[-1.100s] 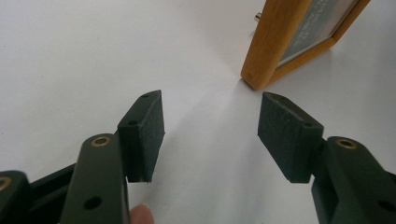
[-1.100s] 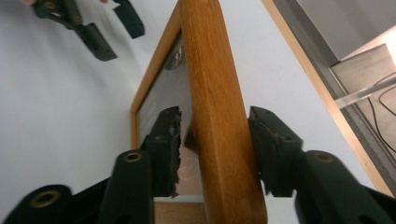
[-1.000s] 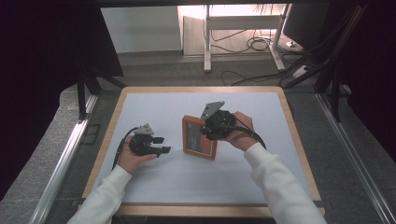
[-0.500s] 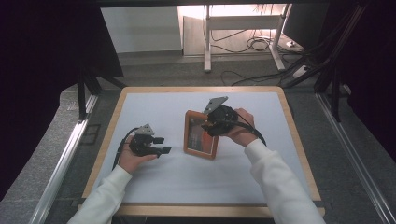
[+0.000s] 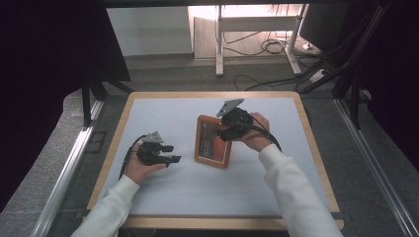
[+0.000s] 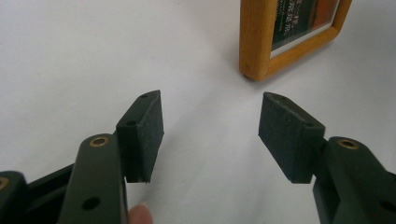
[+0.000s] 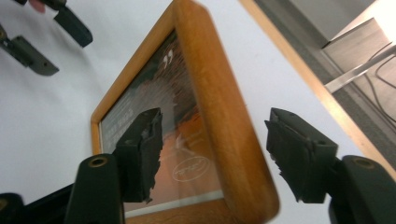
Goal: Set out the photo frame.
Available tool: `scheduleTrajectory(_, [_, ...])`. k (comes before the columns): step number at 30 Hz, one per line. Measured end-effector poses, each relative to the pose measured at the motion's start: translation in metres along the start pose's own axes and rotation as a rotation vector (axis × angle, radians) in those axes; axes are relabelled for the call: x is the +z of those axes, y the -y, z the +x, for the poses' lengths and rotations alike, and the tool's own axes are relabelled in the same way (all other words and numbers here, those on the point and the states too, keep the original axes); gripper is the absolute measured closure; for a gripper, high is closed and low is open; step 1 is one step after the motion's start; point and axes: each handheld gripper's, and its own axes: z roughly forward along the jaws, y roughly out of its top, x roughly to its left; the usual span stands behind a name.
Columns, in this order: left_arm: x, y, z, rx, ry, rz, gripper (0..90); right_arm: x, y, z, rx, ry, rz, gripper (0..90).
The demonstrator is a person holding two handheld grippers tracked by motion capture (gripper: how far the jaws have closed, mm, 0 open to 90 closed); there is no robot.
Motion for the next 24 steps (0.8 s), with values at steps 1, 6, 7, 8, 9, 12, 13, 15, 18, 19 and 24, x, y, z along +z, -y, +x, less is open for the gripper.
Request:
scheduleTrajectory(1, [0.000,0.000,0.000,0.000,0.000,0.000,39.9,-0.002,0.000,0.000,0.011,0.005,-0.013,35.2])
scheduleTrajectory(6, [0.001,0.000,0.000,0.006,-0.006,0.006,40.2,-0.017,0.005,-0.001,0.065,0.017,-0.072,29.8])
scheduleTrajectory(7, [0.001,0.000,-0.001,0.007,-0.007,0.007,40.2,-0.020,0.008,-0.001,0.084,0.010,-0.086,29.0])
scheduleTrajectory(8, [0.000,0.000,-0.001,0.007,-0.007,0.005,40.2,-0.021,0.009,-0.001,0.095,0.006,-0.094,28.5])
scheduleTrajectory(9, [0.000,-0.001,-0.001,0.008,-0.008,0.002,40.1,-0.024,0.011,-0.002,0.105,0.005,-0.100,28.0])
scheduleTrajectory(12, [0.000,-0.001,-0.002,0.005,-0.010,-0.001,39.5,-0.032,0.020,-0.001,0.147,0.008,-0.125,25.7])
scheduleTrajectory(13, [0.000,-0.001,-0.002,0.004,-0.012,0.000,39.2,-0.035,0.023,-0.002,0.168,0.005,-0.136,25.4])
scheduleTrajectory(15, [0.001,-0.001,-0.002,0.012,-0.023,0.006,38.2,-0.041,0.031,-0.002,0.206,-0.007,-0.163,25.0])
scheduleTrajectory(18, [0.001,-0.001,-0.004,0.012,-0.029,-0.003,37.7,-0.050,0.047,0.000,0.244,-0.011,-0.193,24.3])
scheduleTrajectory(19, [0.001,-0.001,-0.004,0.005,-0.029,-0.007,37.7,-0.051,0.051,0.000,0.252,-0.015,-0.199,24.1])
scheduleTrajectory(24, [0.002,-0.002,-0.006,0.007,-0.042,-0.017,43.9,-0.060,0.079,0.007,0.282,-0.008,-0.215,23.8])
